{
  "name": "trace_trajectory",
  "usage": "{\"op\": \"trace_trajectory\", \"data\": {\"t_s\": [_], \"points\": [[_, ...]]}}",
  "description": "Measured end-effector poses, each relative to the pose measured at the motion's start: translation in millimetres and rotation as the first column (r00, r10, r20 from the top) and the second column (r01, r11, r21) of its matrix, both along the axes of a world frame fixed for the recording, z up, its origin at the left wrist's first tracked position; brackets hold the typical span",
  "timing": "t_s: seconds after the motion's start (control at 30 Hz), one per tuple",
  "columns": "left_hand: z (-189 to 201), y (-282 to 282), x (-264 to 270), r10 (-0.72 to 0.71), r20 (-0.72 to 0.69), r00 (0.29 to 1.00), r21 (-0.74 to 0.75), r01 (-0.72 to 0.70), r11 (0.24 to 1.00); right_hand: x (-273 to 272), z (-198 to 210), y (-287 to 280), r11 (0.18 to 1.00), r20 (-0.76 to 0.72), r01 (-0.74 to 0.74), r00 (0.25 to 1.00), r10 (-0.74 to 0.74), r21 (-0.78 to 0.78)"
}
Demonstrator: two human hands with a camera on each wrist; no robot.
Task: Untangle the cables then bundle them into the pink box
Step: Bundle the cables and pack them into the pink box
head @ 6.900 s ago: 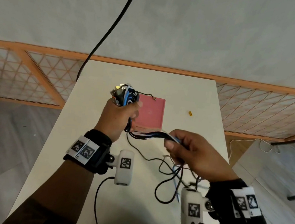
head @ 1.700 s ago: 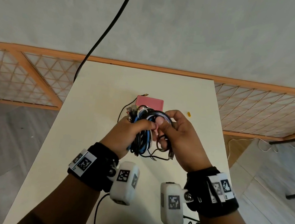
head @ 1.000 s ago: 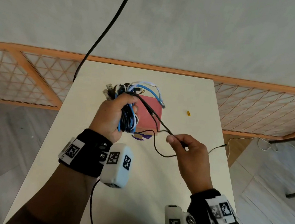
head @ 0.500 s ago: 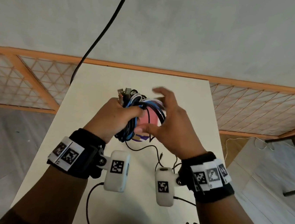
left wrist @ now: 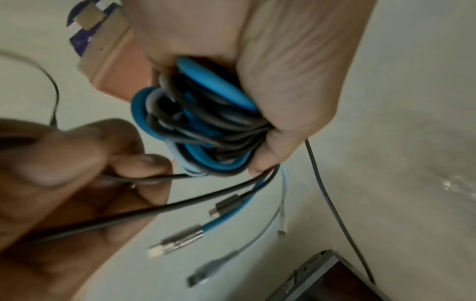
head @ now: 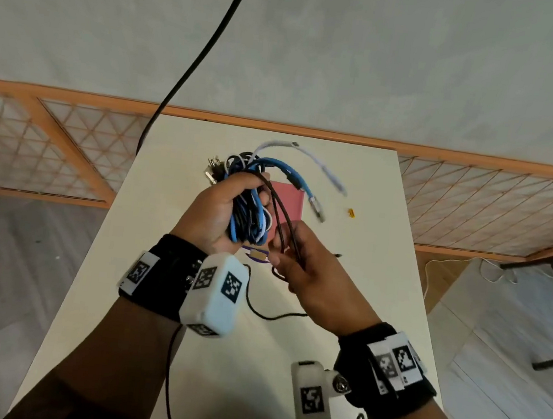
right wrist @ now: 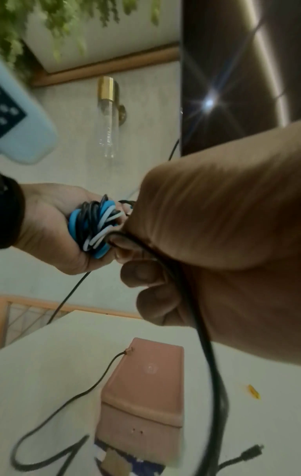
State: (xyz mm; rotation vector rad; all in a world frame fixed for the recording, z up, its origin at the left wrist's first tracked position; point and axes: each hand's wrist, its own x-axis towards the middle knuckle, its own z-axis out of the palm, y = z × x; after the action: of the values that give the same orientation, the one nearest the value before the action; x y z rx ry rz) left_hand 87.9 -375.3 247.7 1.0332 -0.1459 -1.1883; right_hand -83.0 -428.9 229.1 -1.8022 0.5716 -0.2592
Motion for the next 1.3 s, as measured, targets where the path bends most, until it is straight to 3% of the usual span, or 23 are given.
{"op": "trace_trajectory", "data": {"t_s": [0.07, 0.17, 0.27, 0.33, 0.43, 0.5, 0.57, 0.67, 0.73, 0.83, 1.0, 1.17, 1.23, 1.3], "points": [[1, -2, -1, -0.007, -0.003, 1.0, 0.023, 0.007, 1.0, -4, -4, 2, 0.995, -0.058, -0.023, 0.998, 0.017, -0.099], [2, -1, 4, -0.047, 0.016, 0.999, 0.005, 0.047, 0.999, -9, -16, 7, 0.999, -0.111, -0.012, 0.994, 0.008, -0.033], [-1, 1, 12, -0.101, 0.156, 0.983, 0.062, 0.092, 0.994, -12, -20, 4, 0.994, -0.146, 0.105, 0.983, -0.108, -0.029], [-6, 1, 9, -0.102, 0.262, 0.96, 0.134, 0.068, 0.989, -12, -12, -2, 0.956, -0.154, 0.256, 0.948, -0.277, -0.143], [-12, 2, 3, -0.098, 0.396, 0.913, 0.19, 0.023, 0.982, -11, 14, -11, 0.801, 0.023, 0.374, 0.911, -0.412, -0.468], [-12, 2, -1, -0.141, 0.448, 0.883, 0.217, 0.046, 0.975, -8, 31, -16, 0.702, 0.106, 0.312, 0.941, -0.321, -0.64], [-9, 2, -5, -0.167, 0.435, 0.885, 0.233, 0.069, 0.97, 1, 38, -23, 0.666, 0.03, 0.168, 0.976, -0.214, -0.727], [-4, 1, -7, -0.17, 0.357, 0.919, 0.238, 0.087, 0.967, 8, 27, -35, 0.653, -0.099, 0.017, 0.985, -0.141, -0.757], [-4, 1, -7, -0.208, 0.393, 0.896, 0.251, 0.113, 0.961, 8, 22, -40, 0.678, -0.076, 0.02, 0.991, -0.112, -0.734], [-10, 5, -12, -0.31, 0.478, 0.822, 0.283, 0.19, 0.94, 6, 25, -46, 0.615, -0.029, 0.048, 0.993, -0.114, -0.787], [-17, 9, -17, -0.381, 0.513, 0.769, 0.318, 0.243, 0.917, 9, 30, -60, 0.646, -0.273, -0.152, 0.958, -0.091, -0.748], [-16, 8, -22, -0.414, 0.527, 0.742, 0.271, 0.315, 0.91, 7, 32, -66, 0.541, -0.303, -0.159, 0.934, -0.188, -0.826], [-18, 8, -20, -0.437, 0.531, 0.726, 0.25, 0.358, 0.899, 9, 34, -64, 0.558, -0.381, -0.214, 0.902, -0.202, -0.802], [-18, 9, -20, -0.495, 0.564, 0.661, 0.272, 0.417, 0.867, 11, 35, -62, 0.649, -0.449, -0.222, 0.869, -0.205, -0.727]]}}
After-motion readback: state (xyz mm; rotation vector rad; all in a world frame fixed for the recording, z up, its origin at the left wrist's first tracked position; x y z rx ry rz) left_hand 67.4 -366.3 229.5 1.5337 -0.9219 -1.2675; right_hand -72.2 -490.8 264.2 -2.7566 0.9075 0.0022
